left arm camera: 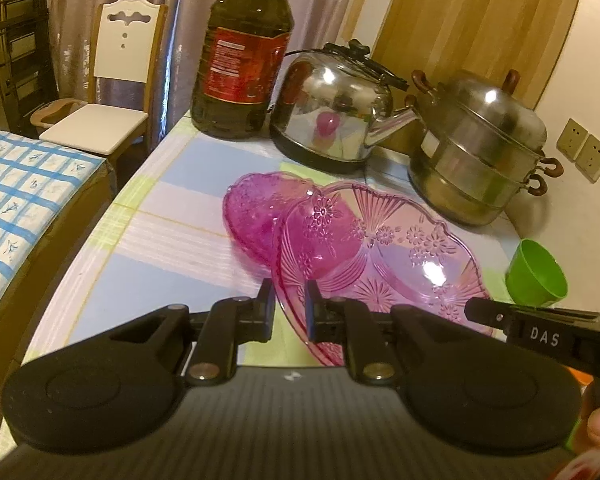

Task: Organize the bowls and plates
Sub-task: 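Lower the held pink dish onto the stacked pink dishes with both grippers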

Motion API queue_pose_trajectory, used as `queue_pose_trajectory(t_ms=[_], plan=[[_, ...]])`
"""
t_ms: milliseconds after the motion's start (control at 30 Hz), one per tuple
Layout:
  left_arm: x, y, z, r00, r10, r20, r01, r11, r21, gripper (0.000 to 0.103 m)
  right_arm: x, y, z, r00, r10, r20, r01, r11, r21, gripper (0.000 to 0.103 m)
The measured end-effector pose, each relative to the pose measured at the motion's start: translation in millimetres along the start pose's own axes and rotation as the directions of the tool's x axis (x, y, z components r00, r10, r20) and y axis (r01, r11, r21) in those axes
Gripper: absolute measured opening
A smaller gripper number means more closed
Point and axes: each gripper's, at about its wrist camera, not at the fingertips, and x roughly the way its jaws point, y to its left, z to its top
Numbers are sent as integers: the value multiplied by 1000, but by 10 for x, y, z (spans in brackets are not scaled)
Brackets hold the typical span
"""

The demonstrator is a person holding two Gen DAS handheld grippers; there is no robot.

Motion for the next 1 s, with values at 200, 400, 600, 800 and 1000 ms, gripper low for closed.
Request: queue_pose_trajectory(t_ms=[200, 400, 600, 800, 1000], plan=[[18, 79, 0, 1000, 6, -2, -6, 1000, -10, 13, 57, 64, 3, 1000, 5, -4, -5, 1000, -12, 12], [181, 129, 55, 1000, 10, -5, -10, 1000, -18, 13, 208, 76, 62, 1000, 3, -8, -3, 1000, -21, 13], [437, 177, 191, 1000, 16, -7, -17, 1000, -20, 13, 444, 68, 189, 1000, 6, -9, -6, 1000, -27, 13], [672, 222, 348, 1000, 29, -1, -29, 1000, -9, 13, 689, 53, 345, 1000, 14, -7, -14, 999, -31, 13], [902, 265, 499, 999, 42, 6, -42, 999, 4, 13, 920, 56, 521, 1000, 16, 3, -16, 999, -38, 13]])
